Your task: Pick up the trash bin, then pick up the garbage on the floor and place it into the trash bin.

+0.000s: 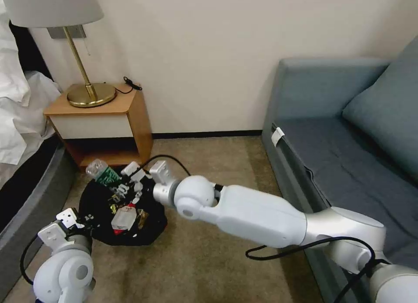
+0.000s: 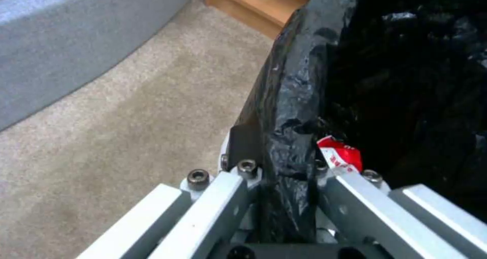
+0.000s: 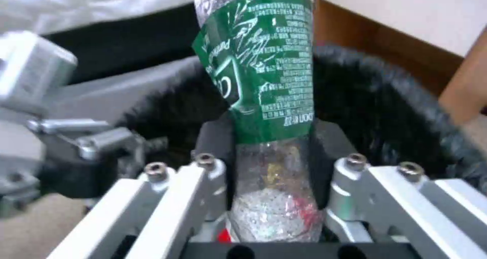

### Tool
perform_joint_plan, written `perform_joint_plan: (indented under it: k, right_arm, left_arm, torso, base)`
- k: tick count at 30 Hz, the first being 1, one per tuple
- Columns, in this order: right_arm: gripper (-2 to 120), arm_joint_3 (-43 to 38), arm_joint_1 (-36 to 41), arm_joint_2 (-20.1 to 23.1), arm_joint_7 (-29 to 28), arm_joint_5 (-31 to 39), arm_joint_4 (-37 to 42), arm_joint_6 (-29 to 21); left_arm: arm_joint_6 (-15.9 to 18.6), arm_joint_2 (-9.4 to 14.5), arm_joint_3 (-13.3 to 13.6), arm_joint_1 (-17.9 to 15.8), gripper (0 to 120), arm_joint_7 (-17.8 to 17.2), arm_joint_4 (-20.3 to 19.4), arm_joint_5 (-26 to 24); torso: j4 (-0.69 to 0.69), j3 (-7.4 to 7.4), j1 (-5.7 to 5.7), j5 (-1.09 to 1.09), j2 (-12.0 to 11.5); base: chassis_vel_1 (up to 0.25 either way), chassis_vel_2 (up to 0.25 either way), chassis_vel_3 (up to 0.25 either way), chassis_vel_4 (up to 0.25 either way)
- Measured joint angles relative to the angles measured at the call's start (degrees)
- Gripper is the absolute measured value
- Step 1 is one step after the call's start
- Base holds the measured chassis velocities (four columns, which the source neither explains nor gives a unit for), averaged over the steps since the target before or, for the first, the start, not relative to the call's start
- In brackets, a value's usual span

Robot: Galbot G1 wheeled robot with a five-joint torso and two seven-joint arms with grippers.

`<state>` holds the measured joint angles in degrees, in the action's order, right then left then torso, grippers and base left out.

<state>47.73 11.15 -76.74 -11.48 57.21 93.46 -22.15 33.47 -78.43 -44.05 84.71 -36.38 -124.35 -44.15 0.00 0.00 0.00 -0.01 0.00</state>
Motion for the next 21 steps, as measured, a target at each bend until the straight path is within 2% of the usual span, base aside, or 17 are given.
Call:
perform_joint_plan:
  k: [3,5,9,14,16,18,21]
  right_arm:
    - [42,0.33,0.42,0.09,-0.69,-0.28,-0.17,-0.19]
    - [45,0.4,0.51,0.19,-0.83,-0.44,-0.19,-0.22]
    - [66,0.38,0.61,0.52,-1.14,-0.78,-0.19,-0.47]
    - [77,0.22,0.62,0.63,-1.18,-0.9,-0.02,-0.51]
    - [88,0.06,0.69,0.49,-1.43,-1.04,0.02,-0.51]
    - [95,-0.25,0.7,0.31,-1.83,-1.36,0.02,-0.47]
    - [100,-1.43,0.61,0.12,-2.25,-1.54,0.29,-0.36]
  left_arm:
    - [-0.03,-0.02,0.09,0.0,2,-0.06,-0.18,-0.15]
    - [-0.04,-0.01,0.13,0.0,2,-0.06,-0.23,-0.17]
    - [-0.07,0.16,0.19,0.02,2,-0.08,-0.68,-0.29]
    - [-0.09,0.22,0.2,0.07,2,-0.11,-0.86,-0.37]
    - [-0.16,0.25,0.2,0.16,2,-0.12,-0.93,-0.43]
    - [-0.27,0.26,0.19,0.18,2,-0.3,-0.98,-0.8]
    - [-0.52,0.2,0.15,0.1,2,-1.28,-0.9,-2.54]
  torso:
    - [0.0,0.0,0.0,0.01,0.0]
    - [0.0,0.0,0.0,0.0,0.0]
    - [0.0,0.0,0.0,0.0,0.0]
    - [0.0,0.0,0.0,0.0,0.0]
    - [0.0,0.0,0.0,0.01,0.0]
    - [0.0,0.0,0.0,0.01,0.0]
    - [0.0,0.0,0.0,0.01,0.0]
  base:
    - [0.0,0.0,0.0,0.0]
    - [0.0,0.0,0.0,0.0]
    - [0.0,0.0,0.0,0.0]
    - [0.0,0.0,0.0,0.0]
    - [0.0,0.0,0.0,0.0]
    - [0.0,0.0,0.0,0.0]
    - [0.0,0.0,0.0,0.0]
